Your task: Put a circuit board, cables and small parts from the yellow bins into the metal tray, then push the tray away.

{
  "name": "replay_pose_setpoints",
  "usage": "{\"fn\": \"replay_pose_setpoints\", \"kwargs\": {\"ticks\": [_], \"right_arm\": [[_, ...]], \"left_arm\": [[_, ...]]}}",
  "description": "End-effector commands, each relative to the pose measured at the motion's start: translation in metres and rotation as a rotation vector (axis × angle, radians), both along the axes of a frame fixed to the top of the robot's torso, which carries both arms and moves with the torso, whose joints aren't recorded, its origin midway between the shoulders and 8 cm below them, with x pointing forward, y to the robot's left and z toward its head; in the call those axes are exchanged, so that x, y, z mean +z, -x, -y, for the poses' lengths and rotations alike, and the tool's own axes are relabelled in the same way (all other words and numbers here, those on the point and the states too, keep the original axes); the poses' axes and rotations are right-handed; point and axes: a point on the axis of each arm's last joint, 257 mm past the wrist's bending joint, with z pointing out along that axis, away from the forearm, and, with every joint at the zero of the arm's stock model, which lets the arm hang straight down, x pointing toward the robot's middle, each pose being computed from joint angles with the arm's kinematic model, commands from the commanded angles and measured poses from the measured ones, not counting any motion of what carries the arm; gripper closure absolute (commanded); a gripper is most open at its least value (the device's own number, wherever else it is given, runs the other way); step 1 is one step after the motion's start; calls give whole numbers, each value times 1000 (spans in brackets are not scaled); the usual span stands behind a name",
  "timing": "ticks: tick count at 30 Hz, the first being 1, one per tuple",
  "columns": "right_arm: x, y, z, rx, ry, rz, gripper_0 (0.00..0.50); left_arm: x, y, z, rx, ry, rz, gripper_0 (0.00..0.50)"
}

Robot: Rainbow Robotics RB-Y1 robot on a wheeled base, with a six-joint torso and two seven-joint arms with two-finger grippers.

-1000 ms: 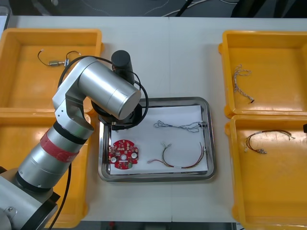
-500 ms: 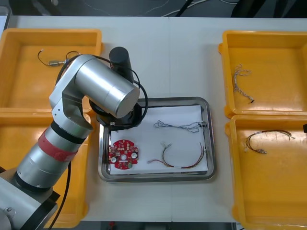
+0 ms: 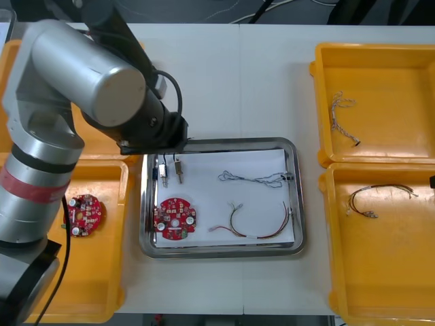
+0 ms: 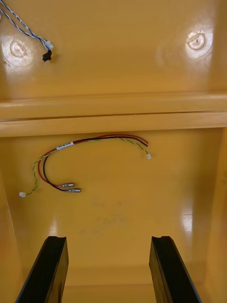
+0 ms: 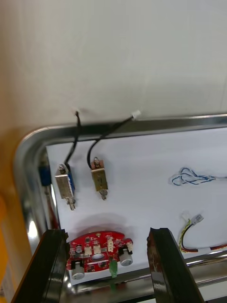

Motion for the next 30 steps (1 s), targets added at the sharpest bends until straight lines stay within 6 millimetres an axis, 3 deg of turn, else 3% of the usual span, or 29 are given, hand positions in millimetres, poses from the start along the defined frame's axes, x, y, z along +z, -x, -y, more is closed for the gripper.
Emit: {"fn": "replay_pose_setpoints", "kwargs": {"ticks": [1,3,4,19,23,30], "right_arm": [[6,3,1,3,1,25,0],[6,3,1,3,1,25,0],[6,3,1,3,1,25,0],[6,3,1,3,1,25,0],[10,2,2,9,14,31,0],[13,4,-12,82,70,22,0]], "left_arm": [[58,-18,-53,23,-18,107,0],[61,-17,-63,27,-19,104,0],[66,-16,-82,38,-32,99,0],[91,17,-211,108,-175,67,0],[92,25,-239,101,-214,68,0],[77,37,-263,72,-270,47,0]]}}
